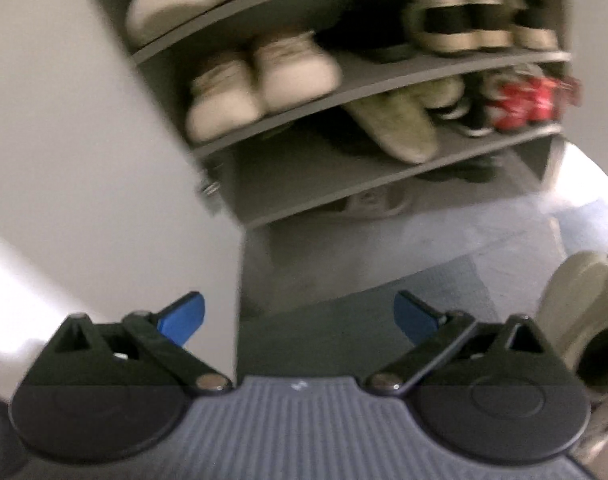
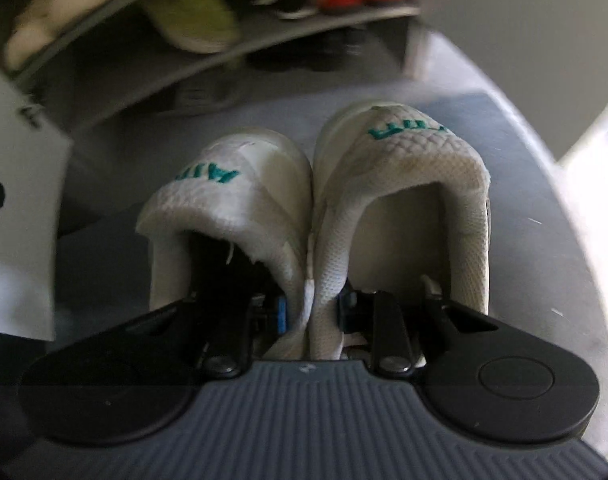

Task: Organize scattered shoes
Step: 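Lift the held sneakers up toward the cabinet with the right gripper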

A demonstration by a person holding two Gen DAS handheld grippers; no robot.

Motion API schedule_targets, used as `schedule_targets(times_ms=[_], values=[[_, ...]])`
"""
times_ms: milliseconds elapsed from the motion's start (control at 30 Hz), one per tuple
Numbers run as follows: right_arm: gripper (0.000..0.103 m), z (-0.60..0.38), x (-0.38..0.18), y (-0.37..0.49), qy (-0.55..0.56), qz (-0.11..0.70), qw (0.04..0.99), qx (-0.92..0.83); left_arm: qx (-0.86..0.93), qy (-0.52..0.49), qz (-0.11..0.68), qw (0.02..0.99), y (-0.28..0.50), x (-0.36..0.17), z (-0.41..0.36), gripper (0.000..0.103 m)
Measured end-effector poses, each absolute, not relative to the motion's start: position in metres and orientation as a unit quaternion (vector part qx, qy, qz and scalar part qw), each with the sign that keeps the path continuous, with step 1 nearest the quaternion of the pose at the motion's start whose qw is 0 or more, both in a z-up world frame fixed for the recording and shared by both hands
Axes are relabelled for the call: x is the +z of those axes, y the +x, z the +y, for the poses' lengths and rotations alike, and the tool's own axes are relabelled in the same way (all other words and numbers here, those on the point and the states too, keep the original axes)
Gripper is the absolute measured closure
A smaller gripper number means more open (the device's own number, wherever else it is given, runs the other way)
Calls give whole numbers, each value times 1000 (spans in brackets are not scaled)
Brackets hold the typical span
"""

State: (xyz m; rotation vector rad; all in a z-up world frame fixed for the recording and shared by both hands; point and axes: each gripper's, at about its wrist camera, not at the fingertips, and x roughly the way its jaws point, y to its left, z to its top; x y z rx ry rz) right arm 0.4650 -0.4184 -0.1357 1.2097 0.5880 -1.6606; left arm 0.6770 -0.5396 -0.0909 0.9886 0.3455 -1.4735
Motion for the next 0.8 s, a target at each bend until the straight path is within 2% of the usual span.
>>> schedule_targets(times_ms=[133, 233, 367, 500, 567, 733, 800], values=[[77, -452, -148, 488, 509, 229, 513, -652, -625, 428, 132, 639, 678, -73, -537, 2], [77, -472, -178, 495, 525, 249, 527, -620, -624, 419, 124, 647, 680, -68, -540, 1], [77, -496, -219, 503, 534, 276, 519, -607, -616, 406, 126, 663, 684, -89, -544, 1], [76, -539, -277, 529, 529, 328, 515, -589, -592, 404, 175, 675, 693, -114, -553, 2], [77, -547, -283, 533, 519, 333, 520, -591, -586, 397, 199, 677, 700, -120, -559, 2], [77, -599, -309, 547, 513, 358, 532, -570, -586, 401, 202, 674, 713, -132, -570, 2], [86, -615, -316, 547, 504, 357, 543, -569, -588, 408, 205, 668, 712, -137, -574, 2]])
